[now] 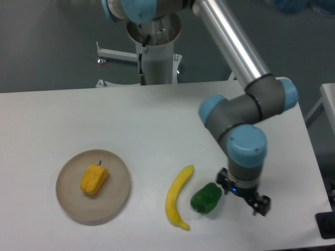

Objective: Pick up the yellow pepper from the plate
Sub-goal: 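Move the open gripper from beside the green pepper over the plate, then lower the gripper down onto the yellow pepper on the plate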

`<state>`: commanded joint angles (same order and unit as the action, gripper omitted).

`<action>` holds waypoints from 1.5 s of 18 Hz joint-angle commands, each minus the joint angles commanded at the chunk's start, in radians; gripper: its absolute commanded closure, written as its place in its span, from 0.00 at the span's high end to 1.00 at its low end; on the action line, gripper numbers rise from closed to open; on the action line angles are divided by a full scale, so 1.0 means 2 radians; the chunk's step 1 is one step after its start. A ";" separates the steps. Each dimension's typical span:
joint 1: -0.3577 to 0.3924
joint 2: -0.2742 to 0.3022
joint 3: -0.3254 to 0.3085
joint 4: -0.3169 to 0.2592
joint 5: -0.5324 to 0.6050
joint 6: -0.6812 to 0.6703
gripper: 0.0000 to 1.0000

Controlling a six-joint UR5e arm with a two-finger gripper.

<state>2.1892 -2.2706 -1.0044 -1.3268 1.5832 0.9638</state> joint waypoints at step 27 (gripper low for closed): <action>-0.175 0.065 -0.181 0.071 -0.059 -0.263 1.00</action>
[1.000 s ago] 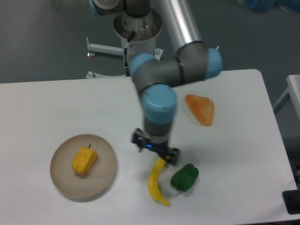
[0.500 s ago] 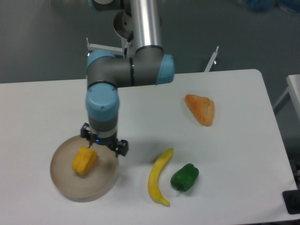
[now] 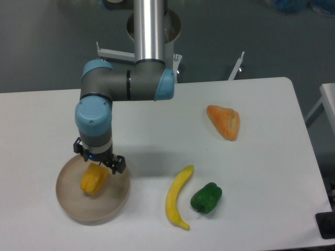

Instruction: Pick up the yellow pepper from the plate

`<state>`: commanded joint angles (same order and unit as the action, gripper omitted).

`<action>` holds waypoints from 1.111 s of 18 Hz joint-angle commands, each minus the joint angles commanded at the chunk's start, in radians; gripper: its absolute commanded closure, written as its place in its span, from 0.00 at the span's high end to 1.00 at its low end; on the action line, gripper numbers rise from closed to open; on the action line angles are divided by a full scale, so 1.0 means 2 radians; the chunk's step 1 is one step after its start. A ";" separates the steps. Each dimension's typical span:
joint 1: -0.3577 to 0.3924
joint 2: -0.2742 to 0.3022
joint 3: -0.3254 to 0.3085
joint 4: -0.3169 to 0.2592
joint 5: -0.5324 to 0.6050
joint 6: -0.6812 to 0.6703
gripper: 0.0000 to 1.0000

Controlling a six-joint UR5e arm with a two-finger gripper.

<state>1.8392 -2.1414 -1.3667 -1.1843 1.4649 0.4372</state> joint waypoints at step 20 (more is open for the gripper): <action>-0.013 -0.011 -0.002 0.029 0.017 0.017 0.33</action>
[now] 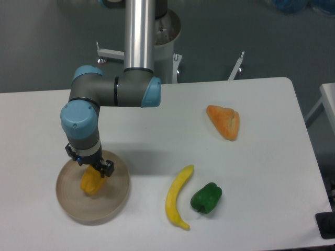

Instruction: Pick up the yellow pepper from the plate

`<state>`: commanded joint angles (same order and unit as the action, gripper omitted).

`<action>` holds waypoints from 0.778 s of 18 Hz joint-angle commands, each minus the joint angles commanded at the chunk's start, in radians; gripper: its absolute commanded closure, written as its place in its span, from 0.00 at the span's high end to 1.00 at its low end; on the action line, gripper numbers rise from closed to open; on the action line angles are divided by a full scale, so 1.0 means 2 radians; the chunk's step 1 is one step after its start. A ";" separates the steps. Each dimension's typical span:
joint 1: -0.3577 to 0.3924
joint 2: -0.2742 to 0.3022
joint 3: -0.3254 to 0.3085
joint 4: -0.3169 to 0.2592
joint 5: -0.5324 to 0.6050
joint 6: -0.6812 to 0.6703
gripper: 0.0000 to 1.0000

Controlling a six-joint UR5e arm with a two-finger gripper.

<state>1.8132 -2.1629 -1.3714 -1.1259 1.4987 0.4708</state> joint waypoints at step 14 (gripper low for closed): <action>0.059 0.039 0.012 -0.011 0.023 0.091 0.26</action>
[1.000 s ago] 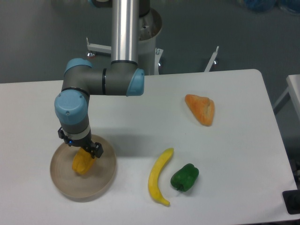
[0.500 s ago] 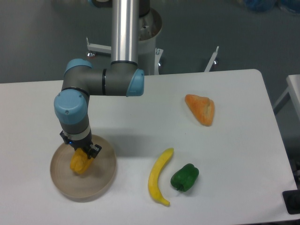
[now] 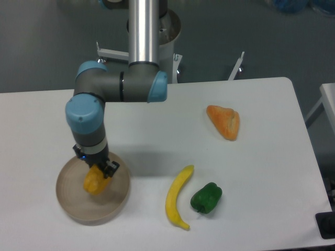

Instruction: Pick up the yellow pepper from the plate

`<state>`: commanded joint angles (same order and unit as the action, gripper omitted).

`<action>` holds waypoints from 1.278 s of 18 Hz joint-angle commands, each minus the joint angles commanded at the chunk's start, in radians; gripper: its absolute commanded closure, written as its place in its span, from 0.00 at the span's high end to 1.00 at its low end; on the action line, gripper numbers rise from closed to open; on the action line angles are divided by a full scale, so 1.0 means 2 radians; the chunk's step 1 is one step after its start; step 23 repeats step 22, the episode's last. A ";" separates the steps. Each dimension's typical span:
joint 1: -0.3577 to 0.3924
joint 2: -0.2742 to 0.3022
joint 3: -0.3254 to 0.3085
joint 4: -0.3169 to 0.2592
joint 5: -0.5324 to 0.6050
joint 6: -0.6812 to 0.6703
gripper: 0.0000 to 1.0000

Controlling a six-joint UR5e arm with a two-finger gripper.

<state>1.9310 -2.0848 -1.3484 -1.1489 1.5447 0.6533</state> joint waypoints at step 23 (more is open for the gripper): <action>0.121 0.005 0.035 -0.015 0.021 0.200 0.27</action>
